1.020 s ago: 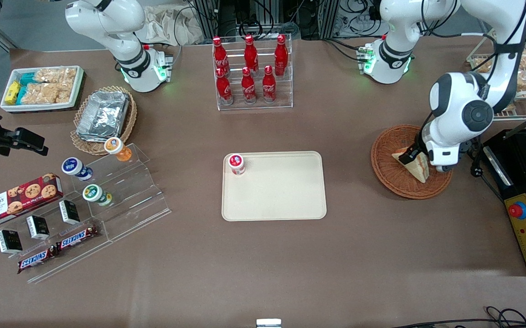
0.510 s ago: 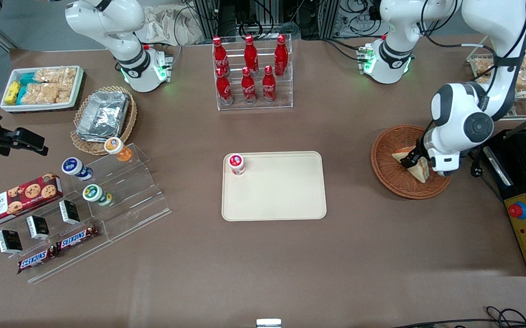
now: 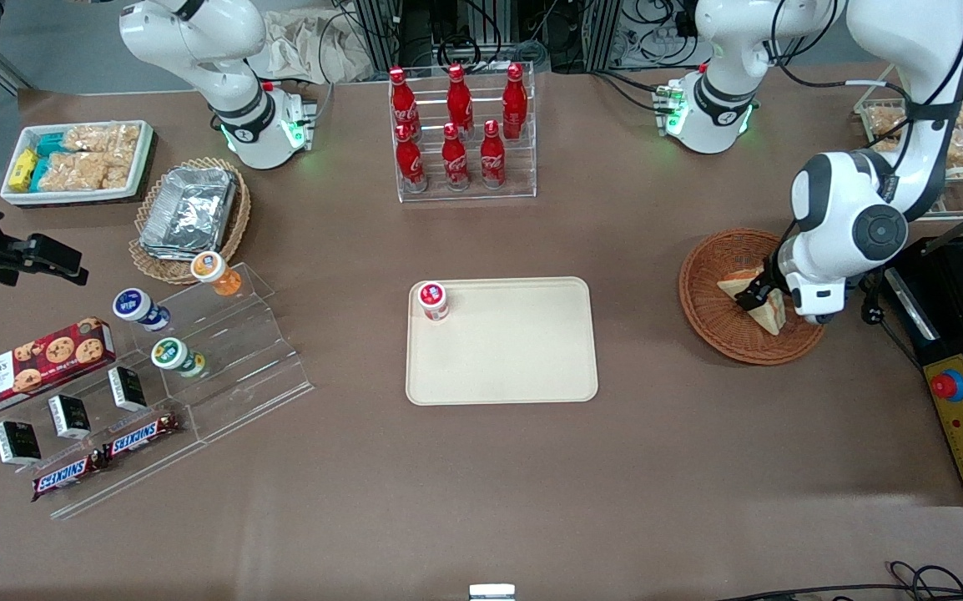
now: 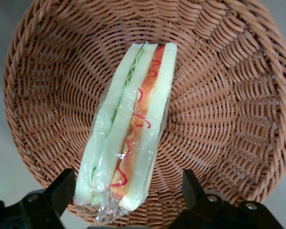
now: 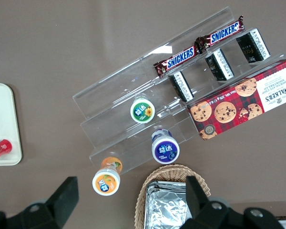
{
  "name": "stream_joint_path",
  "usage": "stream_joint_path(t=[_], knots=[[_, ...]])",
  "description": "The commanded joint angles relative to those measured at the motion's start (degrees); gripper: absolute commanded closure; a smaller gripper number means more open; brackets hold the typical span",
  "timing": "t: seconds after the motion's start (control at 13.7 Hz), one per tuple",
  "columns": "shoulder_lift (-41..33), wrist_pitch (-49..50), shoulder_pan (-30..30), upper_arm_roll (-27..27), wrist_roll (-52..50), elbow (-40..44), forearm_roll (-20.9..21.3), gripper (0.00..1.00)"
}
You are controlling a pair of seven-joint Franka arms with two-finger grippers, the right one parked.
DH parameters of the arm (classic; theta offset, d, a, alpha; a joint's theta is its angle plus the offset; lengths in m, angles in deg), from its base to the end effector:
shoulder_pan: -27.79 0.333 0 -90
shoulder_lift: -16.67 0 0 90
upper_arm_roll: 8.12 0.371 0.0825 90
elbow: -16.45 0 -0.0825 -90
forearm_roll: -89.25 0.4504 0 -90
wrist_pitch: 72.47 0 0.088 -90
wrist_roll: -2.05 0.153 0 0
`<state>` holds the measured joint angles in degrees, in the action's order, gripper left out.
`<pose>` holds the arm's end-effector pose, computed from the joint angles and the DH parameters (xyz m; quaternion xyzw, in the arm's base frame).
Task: Place sandwich from basket to tray
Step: 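Close the left gripper on the wrapped sandwich in the basket, then lift the sandwich out of the basket and carry it toward the tray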
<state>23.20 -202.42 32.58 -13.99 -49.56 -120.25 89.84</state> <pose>0.5103 -0.0101 0.2120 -0.9000 -0.4203 0.1043 0.0491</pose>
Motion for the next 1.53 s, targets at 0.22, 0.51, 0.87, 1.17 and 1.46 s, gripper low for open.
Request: stream_joint_path(t=[0.22,0.51,0.87,1.17,1.46], knots=[[3.49,-4.96,-0.05,0.77,-2.27,-0.33,1.43,0.02],[3.4,-4.96,-0.05,3.14,-2.27,-0.15,3.28,0.51],[1.21,-3.3,-0.49,3.06,-1.57,0.37,4.23,0.68],[-0.99,8.71,-0.84,2.62,-0.52,7.38,6.26,0.68],[-1.08,20.69,-0.93,0.26,5.54,17.4,6.0,0.68]])
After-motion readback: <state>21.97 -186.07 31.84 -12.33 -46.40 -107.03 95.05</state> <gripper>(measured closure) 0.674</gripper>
